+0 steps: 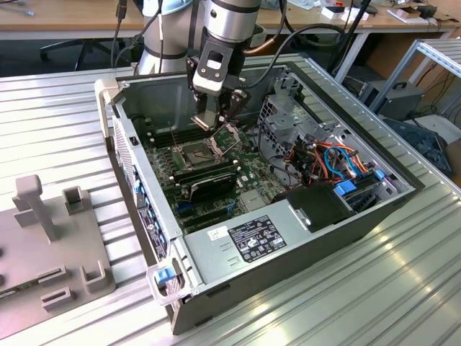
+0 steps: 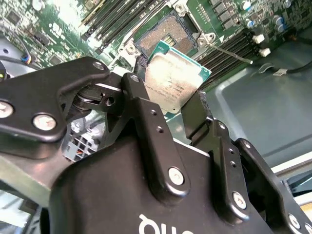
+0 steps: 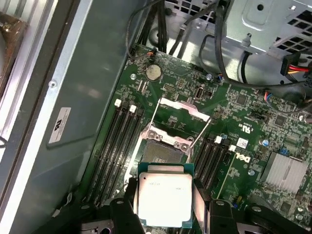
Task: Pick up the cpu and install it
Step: 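Place the cpu into insertion slot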
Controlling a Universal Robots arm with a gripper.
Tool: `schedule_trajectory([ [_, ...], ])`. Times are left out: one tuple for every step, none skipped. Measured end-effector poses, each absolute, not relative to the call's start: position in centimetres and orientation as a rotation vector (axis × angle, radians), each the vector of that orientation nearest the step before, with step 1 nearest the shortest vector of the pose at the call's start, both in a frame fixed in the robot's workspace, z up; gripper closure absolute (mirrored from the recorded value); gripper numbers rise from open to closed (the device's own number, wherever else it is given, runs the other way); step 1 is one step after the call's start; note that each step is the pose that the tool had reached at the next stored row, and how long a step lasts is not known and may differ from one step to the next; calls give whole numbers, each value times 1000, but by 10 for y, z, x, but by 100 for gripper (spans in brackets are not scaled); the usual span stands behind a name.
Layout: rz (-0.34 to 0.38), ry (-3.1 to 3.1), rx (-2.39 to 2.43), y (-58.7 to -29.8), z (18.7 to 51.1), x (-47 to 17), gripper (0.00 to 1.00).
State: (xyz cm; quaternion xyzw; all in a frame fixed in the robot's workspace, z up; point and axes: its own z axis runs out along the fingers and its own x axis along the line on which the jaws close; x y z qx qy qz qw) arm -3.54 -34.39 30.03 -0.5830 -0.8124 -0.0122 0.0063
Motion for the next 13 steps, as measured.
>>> schedule_trajectory([
  [-38, -2523, -1851, -344, 300, -35, 45],
  [-39, -2502, -1880, -344, 300, -35, 45],
  [-39, -2487, -1900, -344, 300, -35, 45],
  [-39, -2470, -1922, -344, 299, -35, 45],
  [-39, -2453, -1943, -344, 299, -35, 45],
  [-39, -2430, -1973, -344, 299, -35, 45],
  [-39, -2415, -1992, -344, 299, -35, 45],
  [-40, -2398, -2012, -344, 299, -35, 45],
  [-40, -2382, -2032, -344, 298, -35, 45],
  [-40, -2344, -2076, -344, 298, -35, 45],
  [-40, -2310, -2115, -344, 298, -35, 45],
  [-41, -2266, -2162, -344, 297, -35, 45],
  [-41, -2247, -2183, -344, 297, -35, 45],
])
